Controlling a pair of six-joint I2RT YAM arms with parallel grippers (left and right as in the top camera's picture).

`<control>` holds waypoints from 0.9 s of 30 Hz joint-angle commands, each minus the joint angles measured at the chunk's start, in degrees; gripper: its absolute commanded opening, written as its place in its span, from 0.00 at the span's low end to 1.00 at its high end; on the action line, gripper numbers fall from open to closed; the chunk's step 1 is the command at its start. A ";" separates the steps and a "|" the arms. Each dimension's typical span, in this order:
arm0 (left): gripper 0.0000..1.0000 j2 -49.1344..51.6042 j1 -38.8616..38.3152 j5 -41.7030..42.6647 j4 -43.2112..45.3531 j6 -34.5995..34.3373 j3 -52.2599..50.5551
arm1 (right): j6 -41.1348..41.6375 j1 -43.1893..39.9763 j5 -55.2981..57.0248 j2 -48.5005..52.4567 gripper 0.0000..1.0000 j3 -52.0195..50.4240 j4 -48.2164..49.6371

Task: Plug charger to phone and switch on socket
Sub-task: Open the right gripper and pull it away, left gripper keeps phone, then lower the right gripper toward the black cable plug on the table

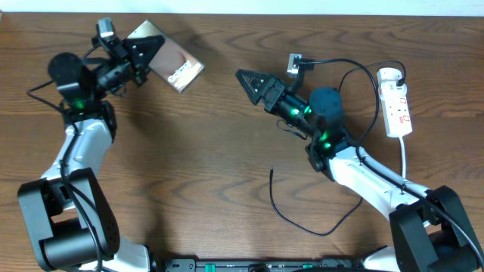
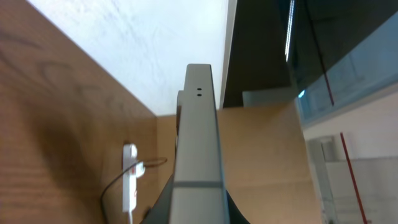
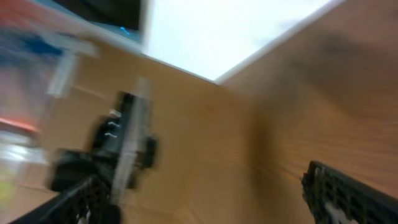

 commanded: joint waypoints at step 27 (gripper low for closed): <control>0.07 9.99 -6.91 21.09 0.31 20.35 1.66 | -45.75 9.99 14.47 0.39 0.99 23.21 -84.80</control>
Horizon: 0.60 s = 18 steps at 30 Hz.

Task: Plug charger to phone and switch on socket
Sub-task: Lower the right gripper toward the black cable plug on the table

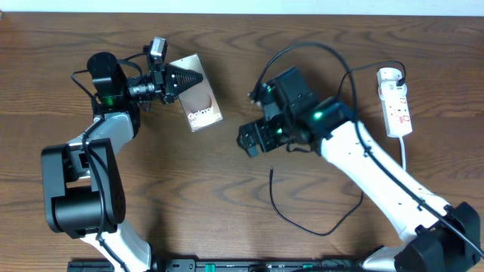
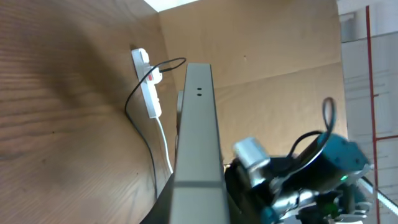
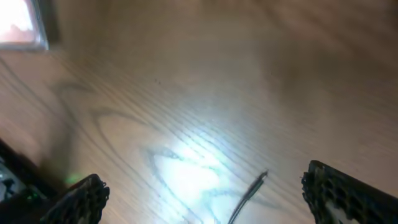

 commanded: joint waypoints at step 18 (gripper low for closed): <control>0.07 -0.42 0.26 1.46 0.48 3.78 1.64 | 22.73 5.16 8.37 0.24 0.78 -21.64 9.86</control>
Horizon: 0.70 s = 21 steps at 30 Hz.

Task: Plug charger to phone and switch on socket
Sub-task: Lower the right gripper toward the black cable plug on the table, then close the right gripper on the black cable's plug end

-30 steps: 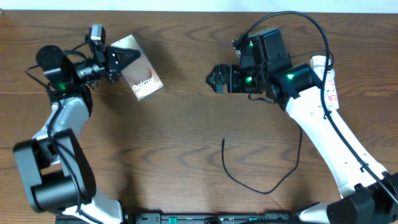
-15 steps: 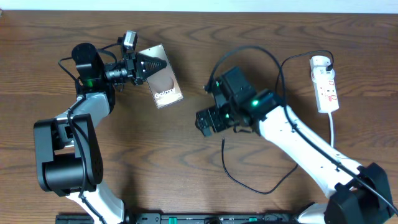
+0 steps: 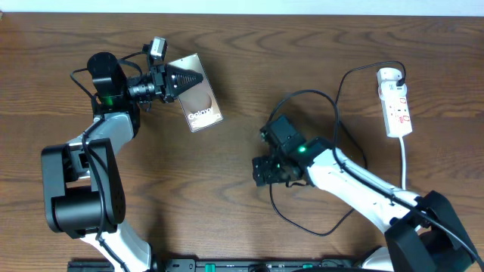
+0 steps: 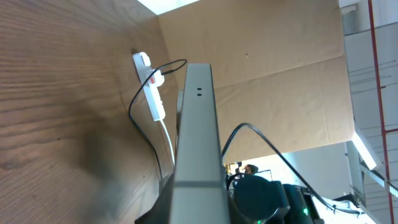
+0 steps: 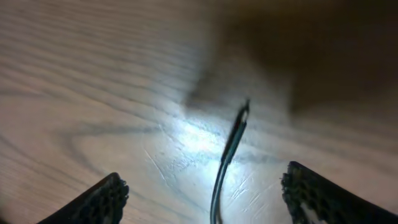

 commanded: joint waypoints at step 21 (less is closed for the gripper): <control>0.07 -0.42 0.26 1.44 0.46 1.16 1.64 | 18.29 6.64 9.49 5.33 0.56 -3.30 2.12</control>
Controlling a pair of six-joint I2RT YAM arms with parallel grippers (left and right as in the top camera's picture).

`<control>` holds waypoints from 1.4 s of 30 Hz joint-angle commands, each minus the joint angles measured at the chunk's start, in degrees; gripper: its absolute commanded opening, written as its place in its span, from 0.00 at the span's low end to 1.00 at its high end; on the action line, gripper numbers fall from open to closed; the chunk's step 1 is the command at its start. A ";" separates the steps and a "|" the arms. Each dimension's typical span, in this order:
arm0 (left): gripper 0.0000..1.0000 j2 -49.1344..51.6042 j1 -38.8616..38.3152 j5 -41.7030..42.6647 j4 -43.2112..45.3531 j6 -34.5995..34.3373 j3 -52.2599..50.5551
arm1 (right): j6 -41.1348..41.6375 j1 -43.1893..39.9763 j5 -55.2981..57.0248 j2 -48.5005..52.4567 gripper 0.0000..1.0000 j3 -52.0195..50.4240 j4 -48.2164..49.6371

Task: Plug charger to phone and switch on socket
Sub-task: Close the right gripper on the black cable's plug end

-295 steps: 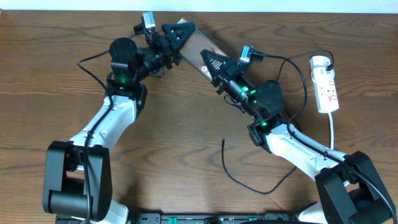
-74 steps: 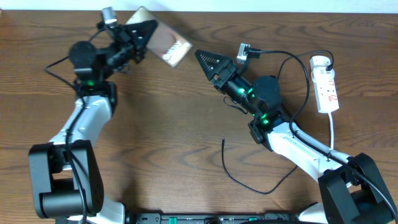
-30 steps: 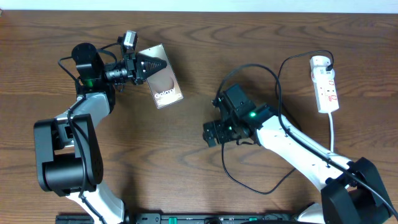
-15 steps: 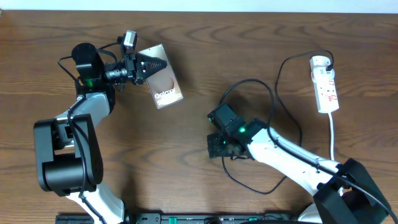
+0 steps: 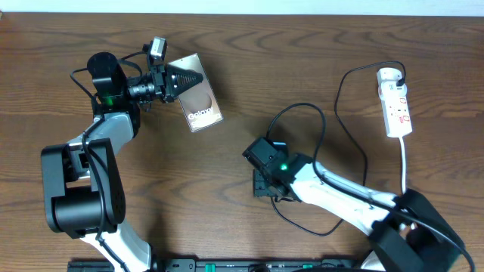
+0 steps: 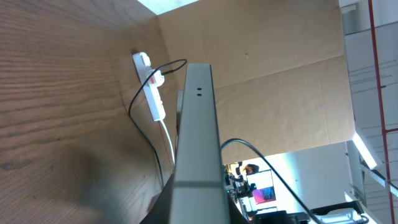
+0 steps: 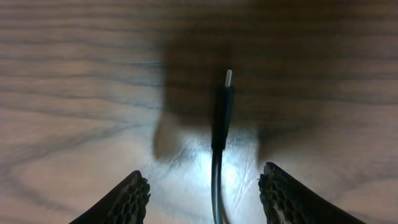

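My left gripper (image 5: 184,78) is shut on the phone (image 5: 199,103) and holds it off the table at the back left. In the left wrist view the phone's grey edge (image 6: 199,143) runs up the middle, with two small holes near its top. The black charger cable lies on the wood, and its metal-tipped plug (image 7: 222,112) points away between the open fingers of my right gripper (image 7: 205,177). In the overhead view my right gripper (image 5: 266,183) hangs low over that cable end at the table's middle and covers it.
A white power strip (image 5: 395,102) lies at the back right with the charger's plug in it; it also shows in the left wrist view (image 6: 149,87). The black cable (image 5: 318,227) loops across the table between the strip and my right arm.
My right gripper has come lower and slightly left, so the plug now lies centred between its open fingers. The left gripper and the phone have not moved.
At first my left gripper held the phone at the far back left and my right arm pointed left, raised mid-table. Then the phone was turned toward the centre and the right gripper hung open above the cable end. It has since come down around the plug.
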 commanded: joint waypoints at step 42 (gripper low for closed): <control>0.07 -0.42 0.24 1.33 0.48 2.05 1.64 | -1.64 -4.04 -3.58 2.56 0.01 0.22 2.82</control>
